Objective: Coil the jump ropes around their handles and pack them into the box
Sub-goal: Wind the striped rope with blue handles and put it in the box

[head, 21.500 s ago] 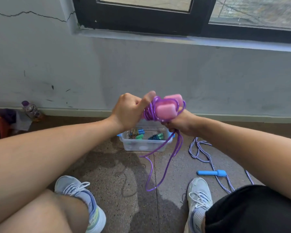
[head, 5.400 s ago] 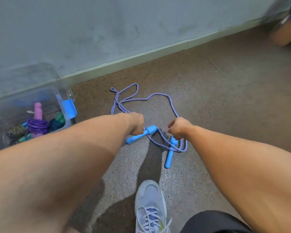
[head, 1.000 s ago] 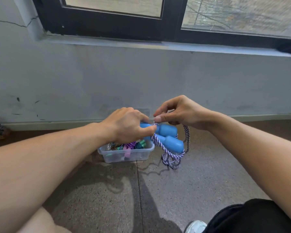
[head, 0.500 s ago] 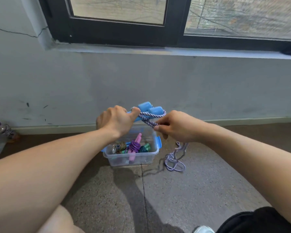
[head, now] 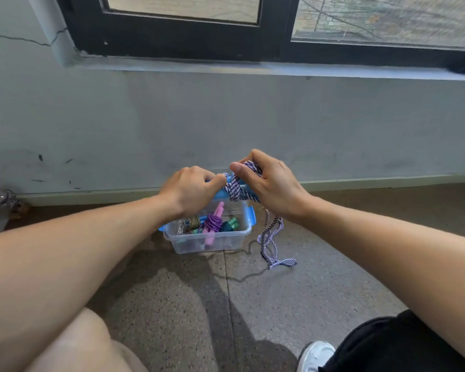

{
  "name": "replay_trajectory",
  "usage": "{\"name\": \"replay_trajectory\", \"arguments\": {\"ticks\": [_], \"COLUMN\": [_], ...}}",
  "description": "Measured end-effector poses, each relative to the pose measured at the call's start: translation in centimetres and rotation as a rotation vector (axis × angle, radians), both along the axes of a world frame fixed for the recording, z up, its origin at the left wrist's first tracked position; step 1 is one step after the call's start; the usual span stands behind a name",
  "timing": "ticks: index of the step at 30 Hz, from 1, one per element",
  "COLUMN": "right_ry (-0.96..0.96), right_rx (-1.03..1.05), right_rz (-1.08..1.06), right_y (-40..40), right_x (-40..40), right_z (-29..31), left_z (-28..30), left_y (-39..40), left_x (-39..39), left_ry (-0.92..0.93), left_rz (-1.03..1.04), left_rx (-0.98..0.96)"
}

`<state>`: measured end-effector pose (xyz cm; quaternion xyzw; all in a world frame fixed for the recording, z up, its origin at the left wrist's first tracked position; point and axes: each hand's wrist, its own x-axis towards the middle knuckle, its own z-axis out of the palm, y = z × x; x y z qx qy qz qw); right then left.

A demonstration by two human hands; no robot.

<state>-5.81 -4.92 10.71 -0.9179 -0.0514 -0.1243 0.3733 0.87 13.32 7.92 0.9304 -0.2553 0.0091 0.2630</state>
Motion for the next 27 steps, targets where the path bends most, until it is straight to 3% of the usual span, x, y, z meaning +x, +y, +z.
{"name": "replay_trajectory", "arguments": {"ticks": [3, 8, 15, 19, 24, 27], "right_ry": [-0.051, -0.142, -0.066, 0.149, 0.438, 0.519], "right_rx": [-0.005, -0.184, -0.151, -0.042, 0.366, 0.465], "right_rz": [-0.024, -0.156, -0.222, -0.139, 0.203, 0.202], "right_y": [0.3, 1.2, 2.5, 2.6, 0.3, -0.9], "right_x": [-0.2, -0.2, 0.7, 1.6, 1.7, 1.6], "right_z": [-0.9, -1.1, -0.4, 0.9, 1.1, 0.7], "left_z": [0.0, 0.0, 0.4, 0.9, 1.6, 2.0], "left_y": [-0.5, -1.1, -0.5, 0.5, 1.2, 0.9], "left_x": [-0.7, -1.1, -0.8, -0.5, 0.2, -0.2], "left_ry": [0.065, 0.123, 0.060, -0.123, -0.336, -0.401], "left_rz": [0.011, -0.006, -0.051, -0.063, -0.152, -0.165], "left_rx": [0.039, 0.113, 0.085, 0.124, 0.088, 0.014]}}
